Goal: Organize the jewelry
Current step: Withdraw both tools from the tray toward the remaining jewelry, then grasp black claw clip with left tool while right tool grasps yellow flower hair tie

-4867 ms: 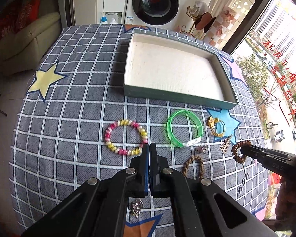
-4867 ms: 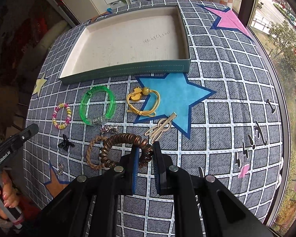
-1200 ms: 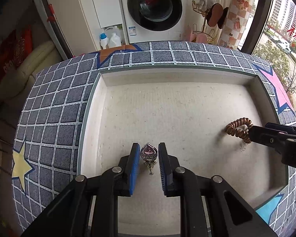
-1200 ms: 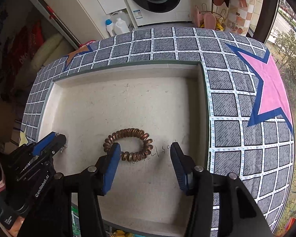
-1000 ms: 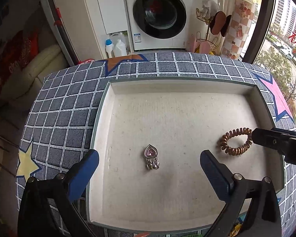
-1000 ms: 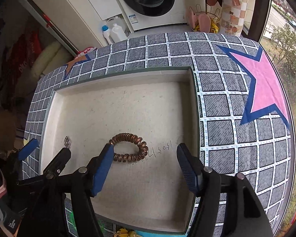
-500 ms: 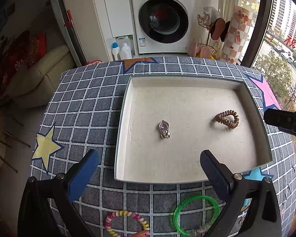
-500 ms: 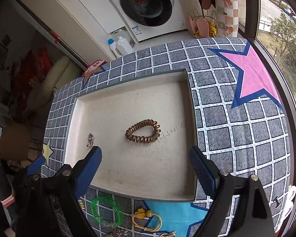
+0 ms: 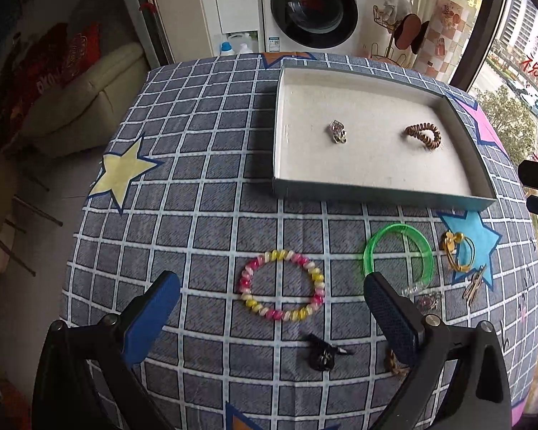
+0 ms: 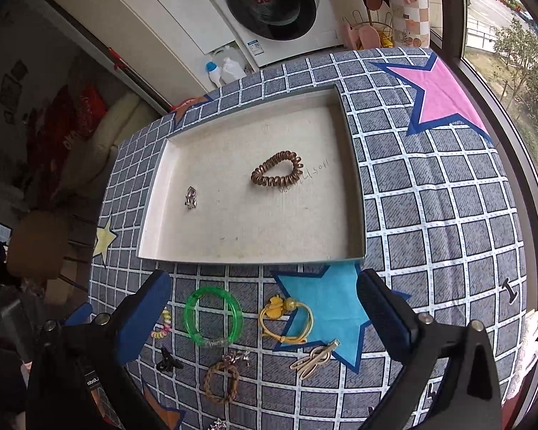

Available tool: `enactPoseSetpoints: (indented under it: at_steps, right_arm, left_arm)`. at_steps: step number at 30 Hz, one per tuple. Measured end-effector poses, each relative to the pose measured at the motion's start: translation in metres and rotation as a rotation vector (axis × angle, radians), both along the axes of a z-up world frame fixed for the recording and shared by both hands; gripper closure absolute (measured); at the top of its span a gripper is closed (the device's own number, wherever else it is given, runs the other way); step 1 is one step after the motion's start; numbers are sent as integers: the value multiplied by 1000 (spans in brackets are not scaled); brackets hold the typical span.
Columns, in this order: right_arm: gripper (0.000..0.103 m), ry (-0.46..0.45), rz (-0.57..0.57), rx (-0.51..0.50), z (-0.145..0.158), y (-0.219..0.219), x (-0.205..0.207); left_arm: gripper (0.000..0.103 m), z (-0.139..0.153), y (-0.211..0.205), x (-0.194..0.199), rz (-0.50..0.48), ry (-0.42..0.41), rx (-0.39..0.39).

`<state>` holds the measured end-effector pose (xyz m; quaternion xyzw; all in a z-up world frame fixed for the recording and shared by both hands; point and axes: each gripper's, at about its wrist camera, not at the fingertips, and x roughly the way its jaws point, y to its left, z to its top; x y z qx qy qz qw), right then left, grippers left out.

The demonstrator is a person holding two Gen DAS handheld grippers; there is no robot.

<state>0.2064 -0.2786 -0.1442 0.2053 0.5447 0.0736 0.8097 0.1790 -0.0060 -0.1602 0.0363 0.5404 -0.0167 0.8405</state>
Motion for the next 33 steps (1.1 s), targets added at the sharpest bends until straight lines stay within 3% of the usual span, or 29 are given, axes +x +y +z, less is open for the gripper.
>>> enactPoseSetpoints:
  at_steps: [8, 17, 33]
  right_arm:
    - [0, 101, 20, -3, -21, 10, -45]
    - [0, 188, 32, -73, -45, 19, -81]
    - [0, 204, -23, -173, -55, -1, -77]
  left_arm:
    - [0, -20, 3, -34, 30, 74, -20]
    - [0, -46, 6, -39, 80, 161, -44]
    - [0, -50, 2, -38, 106, 156, -77]
